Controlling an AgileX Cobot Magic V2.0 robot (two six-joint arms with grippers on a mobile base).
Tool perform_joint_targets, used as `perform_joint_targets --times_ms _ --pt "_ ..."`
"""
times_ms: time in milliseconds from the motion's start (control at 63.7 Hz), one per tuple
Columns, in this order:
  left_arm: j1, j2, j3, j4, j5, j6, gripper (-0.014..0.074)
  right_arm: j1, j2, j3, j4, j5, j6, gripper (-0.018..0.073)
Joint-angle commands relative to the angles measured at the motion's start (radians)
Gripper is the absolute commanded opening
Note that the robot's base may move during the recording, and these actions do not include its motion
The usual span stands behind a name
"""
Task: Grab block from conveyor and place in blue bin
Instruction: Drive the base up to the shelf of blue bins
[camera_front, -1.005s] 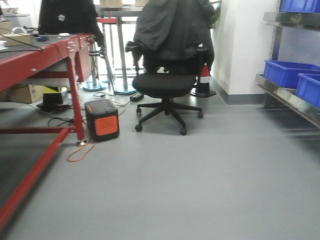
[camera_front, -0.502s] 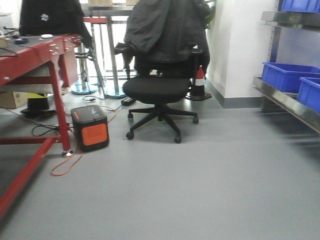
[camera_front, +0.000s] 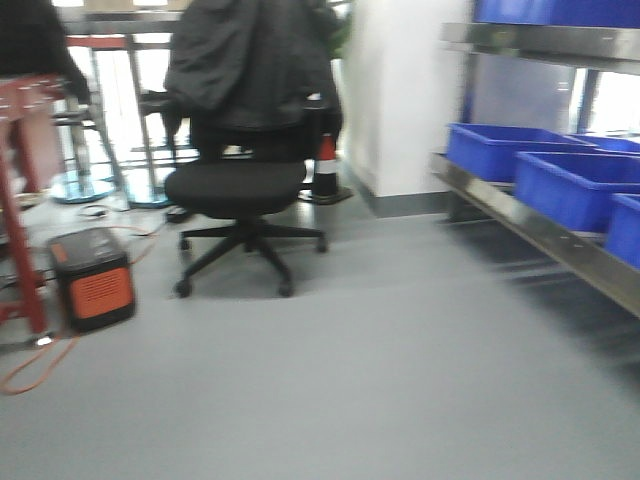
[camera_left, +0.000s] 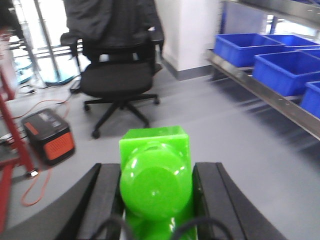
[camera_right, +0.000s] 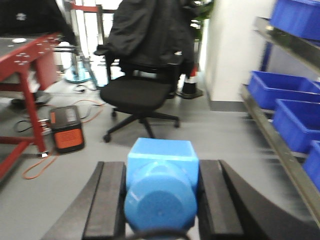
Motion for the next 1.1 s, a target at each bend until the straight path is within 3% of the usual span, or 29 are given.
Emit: perform_joint_targets --times_ms 0,1083 --pt "-0.007 -0.007 0.002 -0.001 -0.021 -0.007 -0.0111 0.002 -0.005 0.001 -0.011 -0.022 -0.003 -0.0153" --pt "-0.007 -0.007 0.002 -0.001 -0.021 -0.007 -0.0111 0.002 -0.005 0.001 -0.011 -0.022 -0.003 -0.0153"
